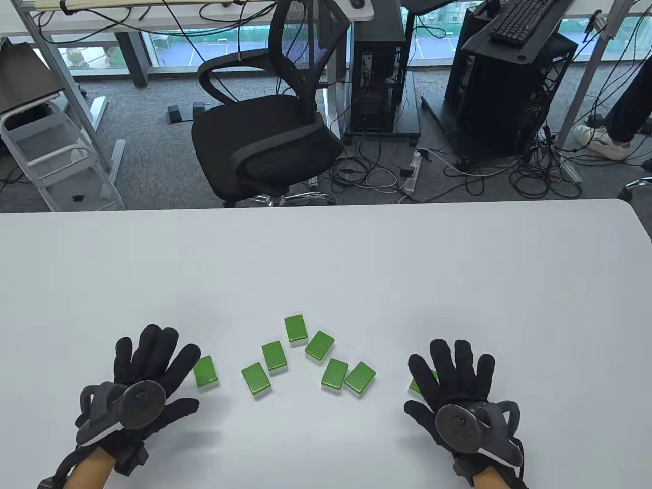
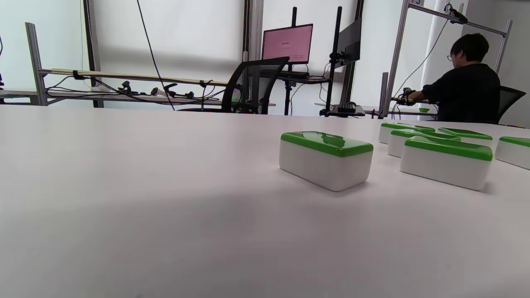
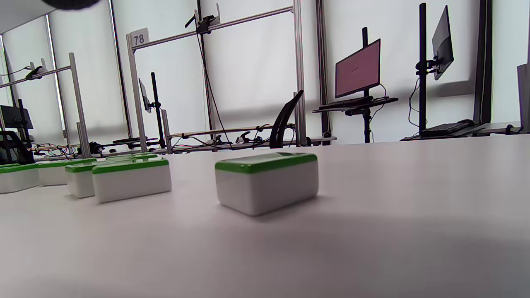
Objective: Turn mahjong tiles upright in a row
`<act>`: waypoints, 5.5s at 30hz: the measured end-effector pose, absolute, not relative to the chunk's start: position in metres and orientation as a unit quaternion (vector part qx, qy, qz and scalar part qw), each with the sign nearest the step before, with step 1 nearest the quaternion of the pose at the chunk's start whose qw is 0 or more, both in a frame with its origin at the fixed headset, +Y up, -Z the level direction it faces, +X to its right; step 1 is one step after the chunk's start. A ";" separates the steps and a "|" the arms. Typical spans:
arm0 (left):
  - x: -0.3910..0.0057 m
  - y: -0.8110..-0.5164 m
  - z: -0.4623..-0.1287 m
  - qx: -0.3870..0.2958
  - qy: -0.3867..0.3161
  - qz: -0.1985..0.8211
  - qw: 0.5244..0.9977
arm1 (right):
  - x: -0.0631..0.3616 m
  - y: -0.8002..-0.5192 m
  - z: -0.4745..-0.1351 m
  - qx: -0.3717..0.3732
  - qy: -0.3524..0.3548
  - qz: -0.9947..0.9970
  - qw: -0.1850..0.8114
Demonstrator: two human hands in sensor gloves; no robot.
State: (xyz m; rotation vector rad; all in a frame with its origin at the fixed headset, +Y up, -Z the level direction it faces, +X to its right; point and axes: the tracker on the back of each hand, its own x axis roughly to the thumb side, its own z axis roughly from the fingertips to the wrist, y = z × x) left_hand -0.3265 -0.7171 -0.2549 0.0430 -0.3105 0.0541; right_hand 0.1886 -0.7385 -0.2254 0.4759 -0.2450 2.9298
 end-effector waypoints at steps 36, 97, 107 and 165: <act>-0.292 -0.722 -0.287 -0.032 -0.169 -0.012 0.985 | 0.183 -0.736 -0.223 0.167 -0.090 0.979 0.080; -0.247 -0.767 -0.264 -0.143 -0.290 -0.070 0.944 | 0.176 -0.737 -0.221 0.183 -0.068 0.978 0.070; -0.234 -0.727 -0.288 -0.091 -0.223 -0.046 0.969 | 0.176 -0.737 -0.222 0.181 -0.068 0.978 0.076; -0.206 -0.764 -0.268 -0.125 -0.311 -0.106 0.936 | 0.172 -0.741 -0.222 0.185 -0.041 0.980 0.065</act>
